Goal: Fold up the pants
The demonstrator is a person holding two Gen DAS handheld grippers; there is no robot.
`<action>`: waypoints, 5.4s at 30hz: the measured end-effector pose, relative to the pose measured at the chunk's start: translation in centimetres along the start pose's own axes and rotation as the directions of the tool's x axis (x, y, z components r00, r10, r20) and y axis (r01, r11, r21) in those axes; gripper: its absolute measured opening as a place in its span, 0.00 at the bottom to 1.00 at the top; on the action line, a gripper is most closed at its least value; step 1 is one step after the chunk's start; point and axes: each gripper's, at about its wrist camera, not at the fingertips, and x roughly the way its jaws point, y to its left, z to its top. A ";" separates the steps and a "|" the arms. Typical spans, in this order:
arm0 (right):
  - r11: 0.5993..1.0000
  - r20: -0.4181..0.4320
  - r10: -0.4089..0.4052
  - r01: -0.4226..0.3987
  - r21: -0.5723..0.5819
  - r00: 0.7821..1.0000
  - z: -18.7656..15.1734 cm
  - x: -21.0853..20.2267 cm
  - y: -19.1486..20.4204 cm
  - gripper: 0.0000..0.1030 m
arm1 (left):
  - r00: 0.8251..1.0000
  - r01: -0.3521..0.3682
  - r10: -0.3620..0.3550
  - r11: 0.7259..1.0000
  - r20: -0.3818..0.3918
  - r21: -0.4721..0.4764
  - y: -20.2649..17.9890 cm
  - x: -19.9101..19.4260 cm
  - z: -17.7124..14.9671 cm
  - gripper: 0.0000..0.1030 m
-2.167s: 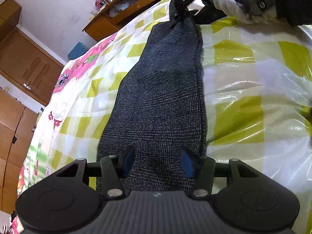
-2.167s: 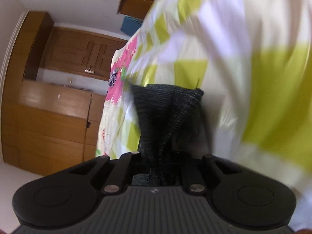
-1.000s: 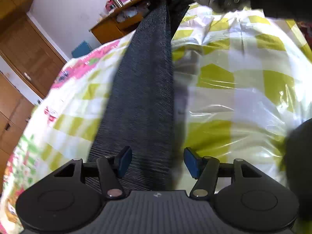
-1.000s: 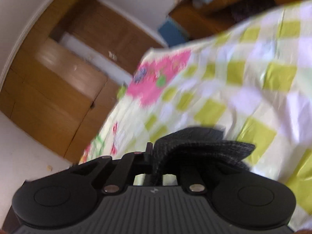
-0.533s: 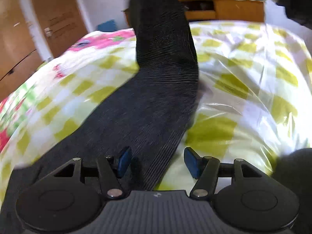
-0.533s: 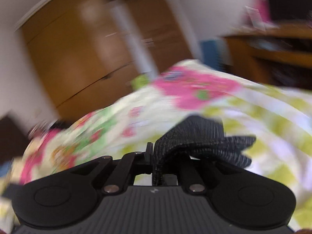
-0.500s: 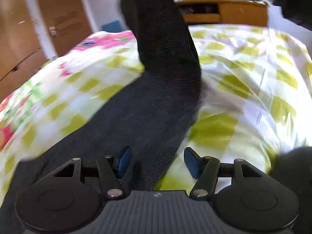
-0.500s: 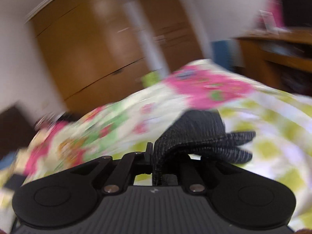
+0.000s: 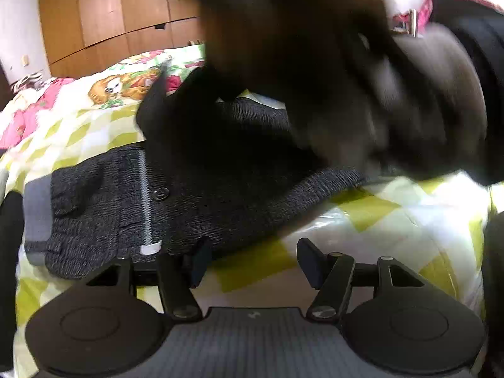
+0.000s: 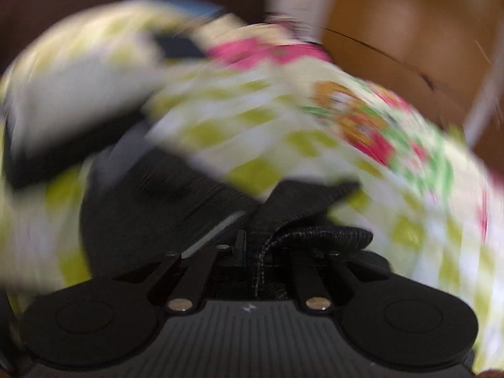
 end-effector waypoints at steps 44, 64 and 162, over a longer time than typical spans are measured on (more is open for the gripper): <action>0.945 0.074 0.325 -0.327 0.024 0.943 7.3 0.6 2.9 0.34 | 0.986 0.138 -0.150 0.980 0.079 0.145 -2.7 -1.6 -1.4 0.71; 0.797 -0.007 0.516 -0.476 0.371 0.857 7.1 10.8 -9.4 0.50 | 0.973 -0.172 0.204 0.953 0.110 -0.248 6.1 2.4 1.8 0.71; -0.001 0.355 0.191 -0.361 0.932 0.915 -34.9 -8.8 -27.0 0.08 | 0.994 -0.111 0.106 0.939 0.035 0.327 -14.9 10.6 8.2 0.70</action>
